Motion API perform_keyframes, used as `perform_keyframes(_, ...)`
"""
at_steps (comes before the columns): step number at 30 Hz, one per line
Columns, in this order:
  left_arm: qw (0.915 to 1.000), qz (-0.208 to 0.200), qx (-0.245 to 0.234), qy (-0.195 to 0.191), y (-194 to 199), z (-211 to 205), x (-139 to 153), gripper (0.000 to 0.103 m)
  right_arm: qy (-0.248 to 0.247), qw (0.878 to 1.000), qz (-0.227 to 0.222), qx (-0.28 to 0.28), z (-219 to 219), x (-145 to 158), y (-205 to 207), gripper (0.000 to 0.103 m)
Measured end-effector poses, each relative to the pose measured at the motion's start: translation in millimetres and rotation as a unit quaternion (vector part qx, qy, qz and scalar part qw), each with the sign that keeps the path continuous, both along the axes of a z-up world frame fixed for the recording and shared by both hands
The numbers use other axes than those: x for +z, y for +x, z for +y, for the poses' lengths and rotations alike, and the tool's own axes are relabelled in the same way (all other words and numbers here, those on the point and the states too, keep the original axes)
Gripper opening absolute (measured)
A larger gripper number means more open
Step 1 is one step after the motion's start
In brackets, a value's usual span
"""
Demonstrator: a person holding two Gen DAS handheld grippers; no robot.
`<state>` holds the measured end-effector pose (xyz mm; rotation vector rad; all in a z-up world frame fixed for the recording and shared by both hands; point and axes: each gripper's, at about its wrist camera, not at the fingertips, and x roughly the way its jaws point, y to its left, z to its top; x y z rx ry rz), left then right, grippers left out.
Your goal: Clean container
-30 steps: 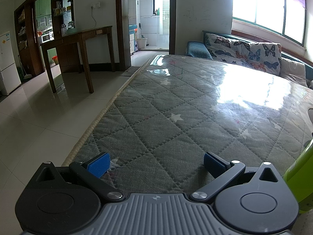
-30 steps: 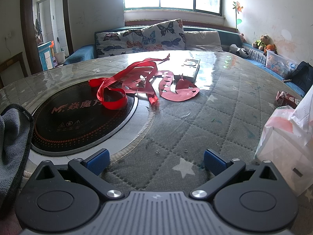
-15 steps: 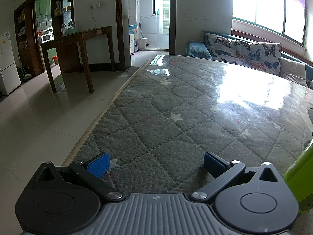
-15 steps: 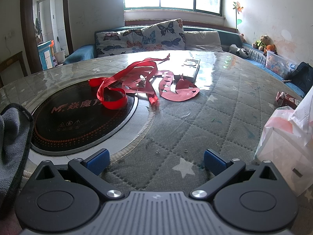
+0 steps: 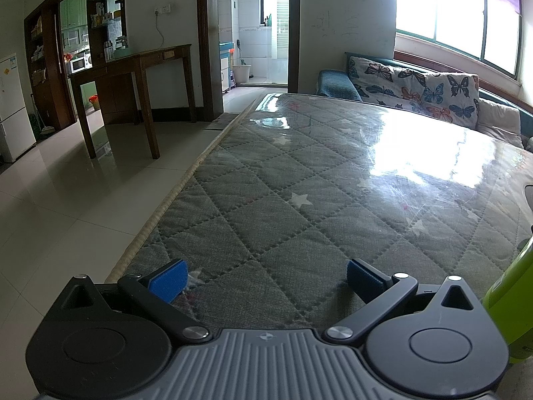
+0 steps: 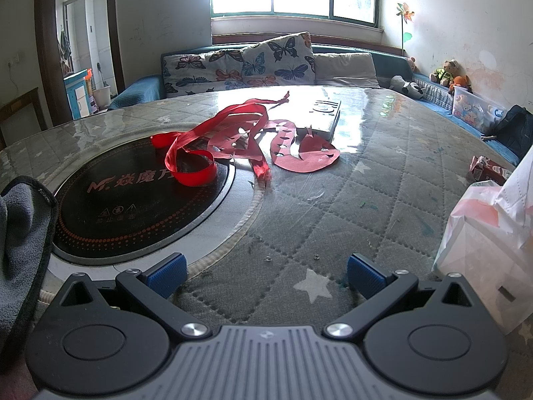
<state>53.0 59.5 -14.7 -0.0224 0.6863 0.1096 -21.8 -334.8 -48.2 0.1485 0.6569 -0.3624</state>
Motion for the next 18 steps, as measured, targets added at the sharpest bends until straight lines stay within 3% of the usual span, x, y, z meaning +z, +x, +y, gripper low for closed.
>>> perform_keyframes(18, 1.0000, 0.000, 0.000, -0.001, -0.3, -1.3, 1.3, 0.103, 0.000, 1.000, 0.000, 0.000, -0.2, 0.0, -0.1, 0.103)
